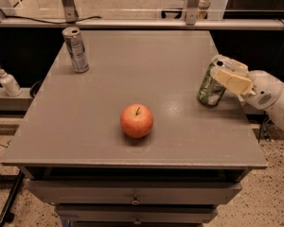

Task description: Place green can upright

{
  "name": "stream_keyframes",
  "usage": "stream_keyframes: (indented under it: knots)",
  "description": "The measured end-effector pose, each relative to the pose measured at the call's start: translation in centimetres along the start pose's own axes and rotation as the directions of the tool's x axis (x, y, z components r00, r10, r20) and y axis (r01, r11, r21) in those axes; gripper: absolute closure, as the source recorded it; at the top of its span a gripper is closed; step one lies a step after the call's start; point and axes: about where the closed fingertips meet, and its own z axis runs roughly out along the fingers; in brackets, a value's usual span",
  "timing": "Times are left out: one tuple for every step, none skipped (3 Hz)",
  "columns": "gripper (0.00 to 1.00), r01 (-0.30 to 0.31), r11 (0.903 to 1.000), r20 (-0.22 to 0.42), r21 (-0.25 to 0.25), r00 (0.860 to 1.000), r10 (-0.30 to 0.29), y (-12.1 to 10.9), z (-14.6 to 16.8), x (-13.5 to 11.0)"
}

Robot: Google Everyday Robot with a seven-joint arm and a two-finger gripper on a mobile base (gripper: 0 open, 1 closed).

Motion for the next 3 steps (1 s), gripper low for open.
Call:
stream_keyframes:
  knots:
    - [0.13, 0.000, 1.0000, 0.000, -0.002, 1.000, 0.000, 0.2, -0.1, -0.2]
    - [0.00, 0.014, 0.9995, -0.003, -0.028, 1.000, -0.014, 0.2, 0.5, -0.7]
    - [0.00, 0.042, 0.9969, -0.015, -0.067, 0.999, -0.043, 0.4, 1.5, -2.0]
